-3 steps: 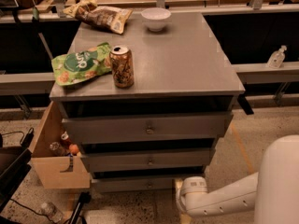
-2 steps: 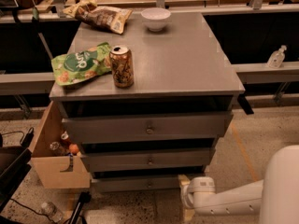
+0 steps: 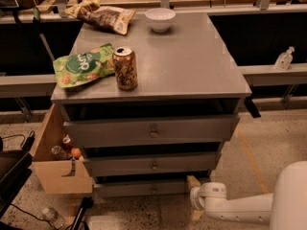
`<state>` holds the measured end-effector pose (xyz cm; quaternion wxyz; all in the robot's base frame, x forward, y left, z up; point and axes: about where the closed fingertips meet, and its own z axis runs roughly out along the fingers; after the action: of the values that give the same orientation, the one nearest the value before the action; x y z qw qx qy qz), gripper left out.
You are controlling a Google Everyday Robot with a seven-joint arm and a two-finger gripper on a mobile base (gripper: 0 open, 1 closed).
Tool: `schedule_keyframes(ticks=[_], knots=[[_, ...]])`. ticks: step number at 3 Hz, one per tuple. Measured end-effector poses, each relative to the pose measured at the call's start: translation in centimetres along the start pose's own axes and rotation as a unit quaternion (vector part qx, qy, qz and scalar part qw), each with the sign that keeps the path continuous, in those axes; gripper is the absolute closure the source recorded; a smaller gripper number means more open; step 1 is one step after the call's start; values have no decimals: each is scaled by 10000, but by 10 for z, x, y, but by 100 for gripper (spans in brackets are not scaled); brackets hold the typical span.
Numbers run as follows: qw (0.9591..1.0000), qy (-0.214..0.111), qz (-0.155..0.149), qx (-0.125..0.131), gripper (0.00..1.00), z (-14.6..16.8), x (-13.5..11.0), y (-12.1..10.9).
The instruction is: Open bottom drawer
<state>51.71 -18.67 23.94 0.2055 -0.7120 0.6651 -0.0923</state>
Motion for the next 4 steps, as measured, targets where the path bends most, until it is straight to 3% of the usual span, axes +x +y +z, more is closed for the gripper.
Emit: schedule_keyframes(ticks=[2, 3, 4], knots=[[9991, 408, 59, -70, 0, 55, 16, -8], [9991, 409, 63, -89, 0, 64, 13, -10], [9988, 470, 14, -133, 17, 71, 8, -10]])
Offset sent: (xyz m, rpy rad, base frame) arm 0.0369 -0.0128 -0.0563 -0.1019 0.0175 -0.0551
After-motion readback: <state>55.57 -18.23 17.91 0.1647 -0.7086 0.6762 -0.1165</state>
